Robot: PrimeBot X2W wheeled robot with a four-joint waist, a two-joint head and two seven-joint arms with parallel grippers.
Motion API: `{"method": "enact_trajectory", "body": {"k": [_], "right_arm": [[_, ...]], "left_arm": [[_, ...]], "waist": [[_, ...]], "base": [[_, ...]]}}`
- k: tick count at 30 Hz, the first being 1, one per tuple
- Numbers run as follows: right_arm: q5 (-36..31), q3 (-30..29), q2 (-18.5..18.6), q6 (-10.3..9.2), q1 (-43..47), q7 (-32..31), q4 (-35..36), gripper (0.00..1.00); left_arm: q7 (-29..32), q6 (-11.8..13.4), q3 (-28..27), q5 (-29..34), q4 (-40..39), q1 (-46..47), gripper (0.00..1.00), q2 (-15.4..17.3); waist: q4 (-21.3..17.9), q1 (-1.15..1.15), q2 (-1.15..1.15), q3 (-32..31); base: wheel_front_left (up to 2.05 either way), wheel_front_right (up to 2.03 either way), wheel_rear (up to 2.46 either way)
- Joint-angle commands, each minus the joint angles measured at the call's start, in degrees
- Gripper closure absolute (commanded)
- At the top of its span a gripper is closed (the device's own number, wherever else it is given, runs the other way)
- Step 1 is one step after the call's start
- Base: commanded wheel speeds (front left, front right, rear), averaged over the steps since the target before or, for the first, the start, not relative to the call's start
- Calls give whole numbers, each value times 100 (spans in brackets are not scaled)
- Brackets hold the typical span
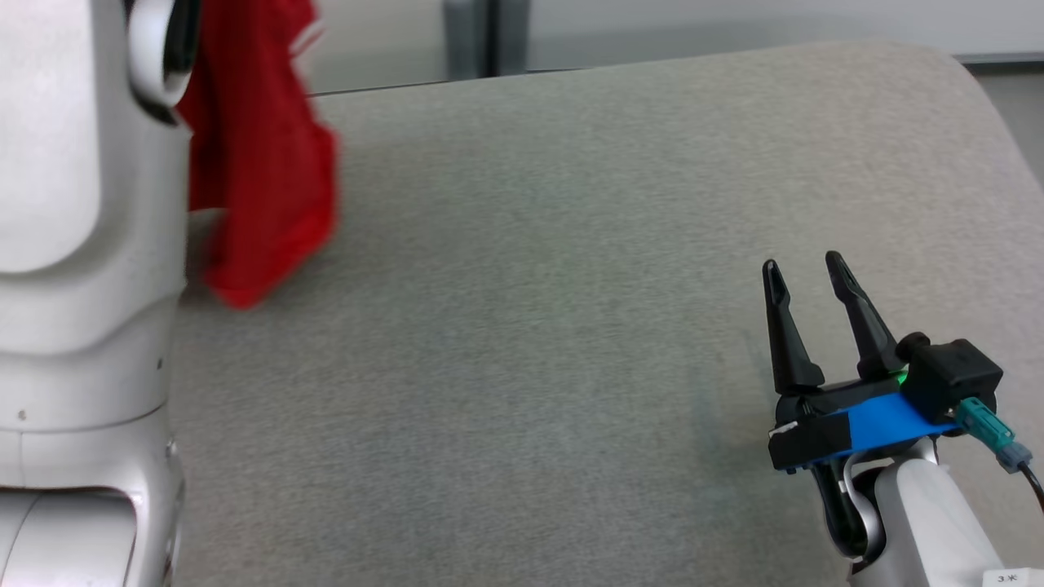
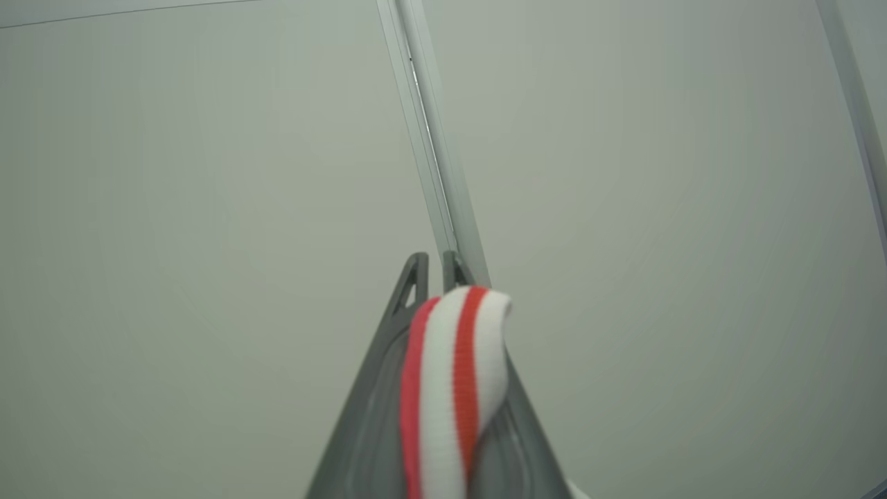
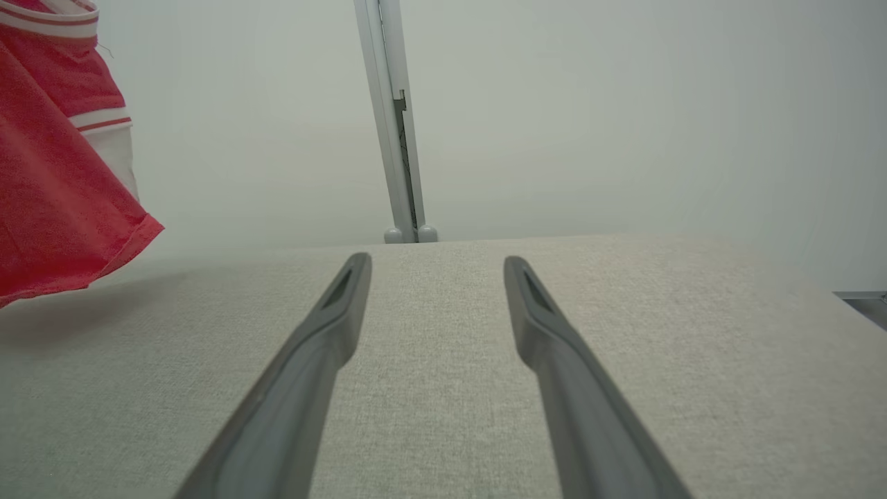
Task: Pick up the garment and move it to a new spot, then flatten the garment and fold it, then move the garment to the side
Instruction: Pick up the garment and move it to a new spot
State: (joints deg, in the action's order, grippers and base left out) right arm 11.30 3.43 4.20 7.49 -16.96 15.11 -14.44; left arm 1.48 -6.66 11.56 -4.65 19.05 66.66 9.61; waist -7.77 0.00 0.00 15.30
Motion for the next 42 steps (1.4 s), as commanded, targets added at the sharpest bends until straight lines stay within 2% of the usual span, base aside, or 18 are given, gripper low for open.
{"method": "enact_trajectory", "body": {"k": [1,7,12,17,26,31,32,33,34,42], "right_arm": [[29,-14,-17,2,-8,7,-22,0],[85,-74,-85,1,-23,7,-56,0],[97,-89,-116,2,-14,7,-65,0],[87,-109,-126,2,47,7,-67,0],[30,-104,-120,1,116,7,-101,0],[27,-78,-95,1,164,7,-130,0],[32,-65,-83,1,181,7,-147,0],[32,-65,-83,1,181,7,-147,0],[31,-54,-72,1,199,7,-158,0],[3,-49,-44,1,364,7,-197,0]], "left_arm": [[12,-43,63,-29,19,167,100,-50],[-52,-63,468,-187,327,651,100,-320],[-199,-81,821,-367,783,443,100,-475],[-471,-68,1045,-588,1258,-348,100,-562],[-1023,305,1219,-948,2042,-2501,100,-626],[-1288,461,1271,-1073,2334,-3282,100,-649],[-1327,481,1303,-1044,2377,-3354,49,-652],[-1327,481,1303,-1044,2377,-3354,49,-652],[-1363,485,1348,-1030,2408,-3400,0,-652],[-1659,672,1179,-1078,2060,-3558,0,-584]], "waist": [[-199,0,0,-95],[-598,0,0,-48],[-683,0,0,-13],[-644,0,0,-39],[-402,0,0,-120],[-265,0,0,-182],[-235,0,0,-204],[-235,0,0,-204],[-202,0,0,-235],[14,0,0,-522]], "base": [[0,0,0],[0,0,0],[0,0,0],[0,0,0],[0,0,0],[0,0,0],[0,0,0],[0,0,0],[0,0,0],[0,0,0]]}}
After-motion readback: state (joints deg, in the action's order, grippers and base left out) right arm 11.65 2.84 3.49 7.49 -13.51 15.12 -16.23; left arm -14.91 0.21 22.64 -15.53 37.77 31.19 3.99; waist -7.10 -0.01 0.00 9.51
